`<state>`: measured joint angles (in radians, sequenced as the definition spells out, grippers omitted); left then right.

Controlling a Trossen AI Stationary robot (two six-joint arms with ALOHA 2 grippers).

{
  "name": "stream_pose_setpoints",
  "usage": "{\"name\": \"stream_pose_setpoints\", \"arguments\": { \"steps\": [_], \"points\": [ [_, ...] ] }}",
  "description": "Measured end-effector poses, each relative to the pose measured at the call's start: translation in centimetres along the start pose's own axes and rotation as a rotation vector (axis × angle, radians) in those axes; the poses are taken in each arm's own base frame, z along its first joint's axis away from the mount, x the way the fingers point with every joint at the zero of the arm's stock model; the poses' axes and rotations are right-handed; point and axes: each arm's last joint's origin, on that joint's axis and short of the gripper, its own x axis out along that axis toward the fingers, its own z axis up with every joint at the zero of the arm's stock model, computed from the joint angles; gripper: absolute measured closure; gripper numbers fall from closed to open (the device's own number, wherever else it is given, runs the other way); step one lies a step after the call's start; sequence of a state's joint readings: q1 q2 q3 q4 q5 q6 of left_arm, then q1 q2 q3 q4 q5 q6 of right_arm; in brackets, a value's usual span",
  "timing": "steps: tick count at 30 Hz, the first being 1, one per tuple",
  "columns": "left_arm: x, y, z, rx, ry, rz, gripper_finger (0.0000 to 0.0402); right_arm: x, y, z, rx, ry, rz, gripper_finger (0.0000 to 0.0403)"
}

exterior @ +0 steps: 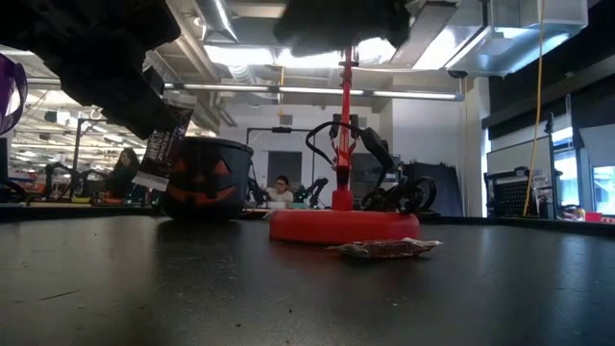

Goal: Organize candy in baskets
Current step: Put the brown chocolate bar into the black bucket

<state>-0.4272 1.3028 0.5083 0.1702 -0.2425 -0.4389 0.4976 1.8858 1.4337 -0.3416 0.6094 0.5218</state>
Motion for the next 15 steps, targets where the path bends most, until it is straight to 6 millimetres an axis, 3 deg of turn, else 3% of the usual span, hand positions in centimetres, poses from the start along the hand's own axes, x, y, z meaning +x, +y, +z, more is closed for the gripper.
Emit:
{"name": "stream_pose_setpoints", "arguments": {
  "steps": [8,15],
  "points": [
    [-2.1,1.4,1.3,-0.014,-0.019,0.015,0.0386,0.5,-0.3,-2.3,0.082,-0.001,0.043,0.0247],
    [-5.2,3.1,2.6,-0.027,-0.081,0.066,0.0386,-2.7,-1.7,-2.4,0.112,-0.218,0.167,0.0247]
  ]
}}
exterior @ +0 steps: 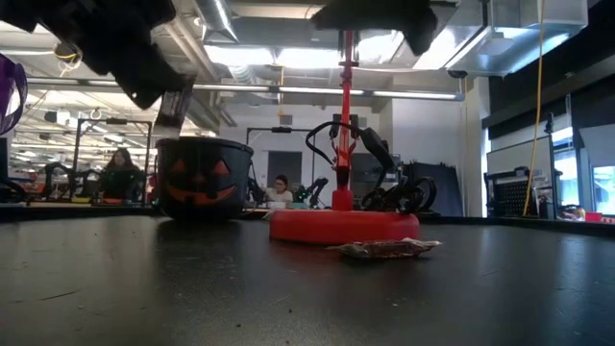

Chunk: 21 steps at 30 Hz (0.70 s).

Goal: Organize candy in baskets
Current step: Put the brown chocolate bar into the black bucket

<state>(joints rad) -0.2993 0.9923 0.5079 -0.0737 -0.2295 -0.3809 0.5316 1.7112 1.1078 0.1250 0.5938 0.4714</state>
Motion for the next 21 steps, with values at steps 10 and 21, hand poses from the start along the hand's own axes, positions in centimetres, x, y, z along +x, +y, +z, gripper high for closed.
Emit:
{"name": "stream_pose_setpoints", "arguments": {
  "steps": [10,21],
  "points": [
    [-4.8,3.0,2.3,0.056,-0.079,0.175,0.0386,-2.6,-3.6,-2.6,0.122,-0.256,0.043,0.0247],
    [-11.8,5.0,10.8,0.079,-0.155,0.483,0.0386,-2.6,-4.0,-2.7,0.131,-0.283,-0.042,0.0247]
  ]
}}
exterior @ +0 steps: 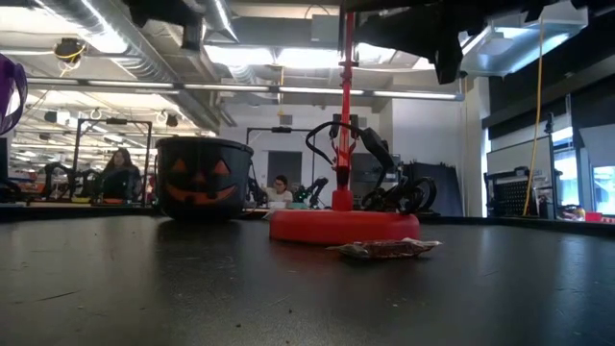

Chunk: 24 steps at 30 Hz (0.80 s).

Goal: Organize candy in baskets
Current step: Put the brown chocolate bar into the black bucket

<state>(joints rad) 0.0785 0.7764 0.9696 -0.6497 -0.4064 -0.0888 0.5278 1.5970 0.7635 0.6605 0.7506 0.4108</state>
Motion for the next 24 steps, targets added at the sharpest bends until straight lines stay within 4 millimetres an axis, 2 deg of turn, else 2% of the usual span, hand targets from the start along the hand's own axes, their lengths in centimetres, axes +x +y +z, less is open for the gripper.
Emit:
{"name": "stream_pose_setpoints", "arguments": {
  "steps": [4,11,18,24],
  "points": [
    [0.9,1.4,0.9,0.021,0.055,0.107,0.0386,0.0,0.0,0.0,0.000,0.000,-0.002,0.0247],
    [4.9,4.0,-0.2,0.056,0.268,0.265,0.0386,0.0,0.0,-0.1,0.000,0.004,0.000,0.0247],
    [9.0,6.6,-1.5,0.021,0.435,0.249,0.0386,0.0,0.0,-0.1,-0.003,0.007,0.000,0.0247],
    [11.6,7.7,-2.4,-0.008,0.492,0.262,0.0386,0.0,0.0,-0.2,-0.008,0.012,-0.002,0.0247]
  ]
}}
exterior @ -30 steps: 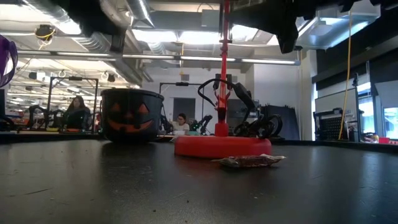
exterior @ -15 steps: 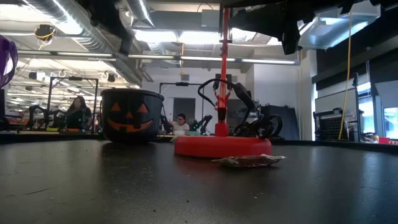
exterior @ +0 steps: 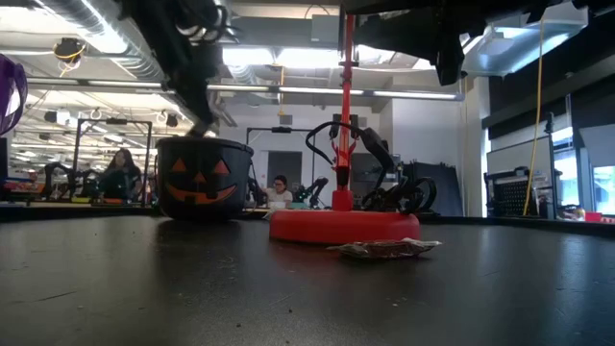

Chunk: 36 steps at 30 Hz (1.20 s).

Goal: Organize candy in baskets
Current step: Put the brown chocolate bar into the black bucket

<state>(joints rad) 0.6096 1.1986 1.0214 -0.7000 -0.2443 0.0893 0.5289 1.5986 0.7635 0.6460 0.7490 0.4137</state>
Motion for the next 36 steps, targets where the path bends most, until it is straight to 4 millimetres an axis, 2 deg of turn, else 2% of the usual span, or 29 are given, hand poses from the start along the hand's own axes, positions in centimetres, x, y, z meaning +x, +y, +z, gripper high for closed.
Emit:
{"name": "stream_pose_setpoints", "arguments": {
  "steps": [6,15,20,27,32,36],
  "points": [
    [1.0,0.3,0.5,-0.022,-0.019,0.019,0.0374,0.0,0.0,0.0,0.000,0.000,0.000,0.0247],
    [1.0,0.3,0.6,-0.021,-0.027,0.021,0.0270,0.0,0.0,0.0,0.000,0.000,0.000,0.0247],
    [0.6,-0.2,0.7,-0.012,-0.044,-0.058,0.0243,0.0,0.0,0.0,0.000,0.000,-0.001,0.0247],
    [-2.8,-2.8,2.3,-0.003,-0.228,-0.432,0.0247,0.1,-0.3,-0.1,-0.014,0.007,-0.031,0.0247],
    [-6.1,-6.4,2.8,0.067,-0.385,-0.605,0.0249,0.4,-0.6,0.0,-0.009,0.005,-0.045,0.0247],
    [-8.4,-9.5,2.5,0.129,-0.465,-0.674,0.0249,0.4,-0.6,0.0,-0.009,0.005,-0.045,0.0247]
  ]
}}
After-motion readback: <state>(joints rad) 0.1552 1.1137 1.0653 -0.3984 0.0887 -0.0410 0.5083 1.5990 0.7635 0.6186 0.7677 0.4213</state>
